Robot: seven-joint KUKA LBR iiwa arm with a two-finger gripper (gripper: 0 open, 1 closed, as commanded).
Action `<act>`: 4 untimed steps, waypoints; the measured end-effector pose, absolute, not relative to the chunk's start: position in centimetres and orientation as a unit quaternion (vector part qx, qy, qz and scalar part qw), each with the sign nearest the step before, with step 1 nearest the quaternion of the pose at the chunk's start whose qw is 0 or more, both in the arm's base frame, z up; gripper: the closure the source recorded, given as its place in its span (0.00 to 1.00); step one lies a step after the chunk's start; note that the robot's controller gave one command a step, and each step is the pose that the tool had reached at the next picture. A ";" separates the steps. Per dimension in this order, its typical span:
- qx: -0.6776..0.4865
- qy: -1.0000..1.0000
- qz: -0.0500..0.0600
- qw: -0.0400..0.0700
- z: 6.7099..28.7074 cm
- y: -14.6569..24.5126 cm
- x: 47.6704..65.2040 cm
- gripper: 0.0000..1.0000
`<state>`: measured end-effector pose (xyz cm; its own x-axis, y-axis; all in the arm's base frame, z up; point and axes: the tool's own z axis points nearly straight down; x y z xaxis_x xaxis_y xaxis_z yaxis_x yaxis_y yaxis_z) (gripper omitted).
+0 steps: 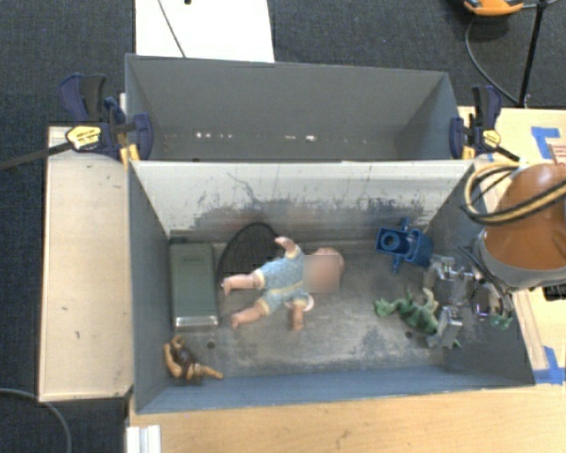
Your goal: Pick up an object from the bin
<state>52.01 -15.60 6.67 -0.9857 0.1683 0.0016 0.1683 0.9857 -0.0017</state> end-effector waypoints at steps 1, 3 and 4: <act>-0.084 -0.996 -0.001 0.001 7.0 -13.2 50.7 0.00; -0.083 -0.997 -0.001 0.000 7.0 -13.2 50.7 1.00; -0.083 -0.997 -0.001 0.000 7.0 -13.2 50.7 1.00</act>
Offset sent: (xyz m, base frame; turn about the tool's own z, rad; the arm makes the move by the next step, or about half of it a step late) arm 0.0000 0.0000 0.0000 0.0000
